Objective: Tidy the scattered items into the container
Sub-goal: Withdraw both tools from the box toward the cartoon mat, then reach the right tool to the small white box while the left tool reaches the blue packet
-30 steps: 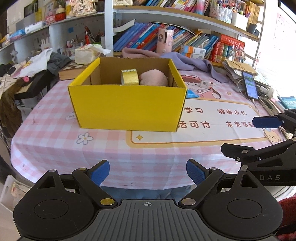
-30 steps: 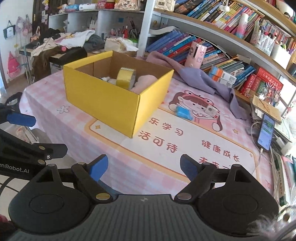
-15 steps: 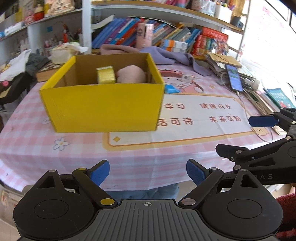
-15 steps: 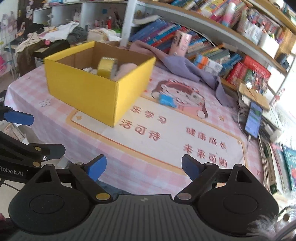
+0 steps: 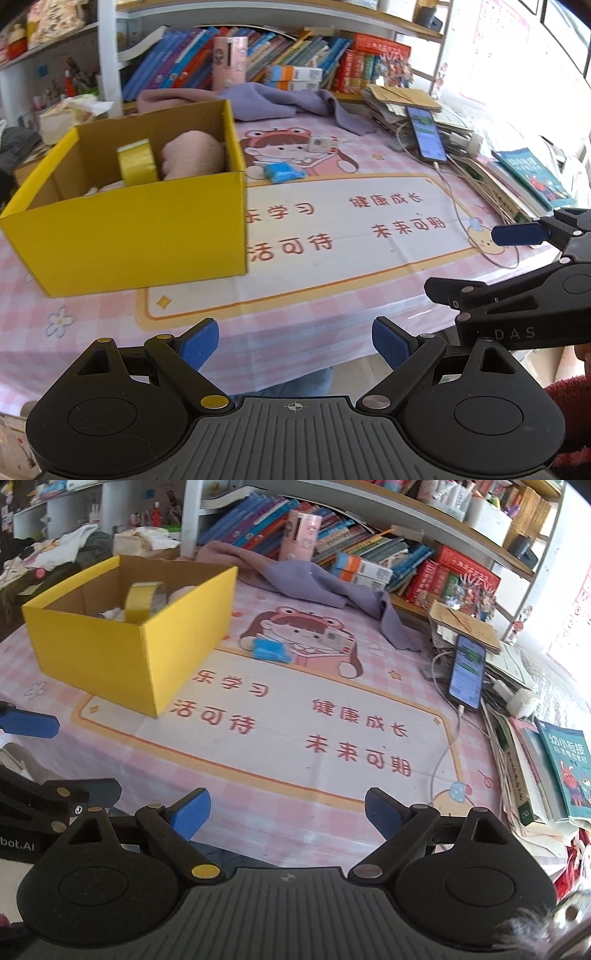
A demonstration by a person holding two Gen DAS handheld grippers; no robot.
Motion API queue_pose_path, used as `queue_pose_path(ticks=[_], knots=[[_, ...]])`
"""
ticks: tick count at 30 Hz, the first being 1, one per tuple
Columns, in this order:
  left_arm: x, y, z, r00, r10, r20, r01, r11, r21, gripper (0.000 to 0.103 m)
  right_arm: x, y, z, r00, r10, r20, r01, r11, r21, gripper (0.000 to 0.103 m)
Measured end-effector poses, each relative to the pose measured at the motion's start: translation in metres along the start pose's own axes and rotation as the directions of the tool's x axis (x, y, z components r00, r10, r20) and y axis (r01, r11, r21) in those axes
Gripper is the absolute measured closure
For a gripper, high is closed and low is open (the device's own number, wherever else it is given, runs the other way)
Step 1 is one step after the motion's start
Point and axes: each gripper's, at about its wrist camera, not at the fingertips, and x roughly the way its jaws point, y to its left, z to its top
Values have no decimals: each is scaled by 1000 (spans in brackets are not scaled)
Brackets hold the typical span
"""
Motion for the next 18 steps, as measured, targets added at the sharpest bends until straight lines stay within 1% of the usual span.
queue_pose_path(ticks=[9, 18], knots=[[22, -20, 16, 1000, -19, -22, 20, 1000, 22, 11, 15, -28, 5, 1000, -5, 9, 5, 1000, 5, 12], [59, -51, 47, 999, -17, -40, 19, 999, 44, 11, 45, -75, 22, 1000, 14, 3, -14, 1000, 6, 12]])
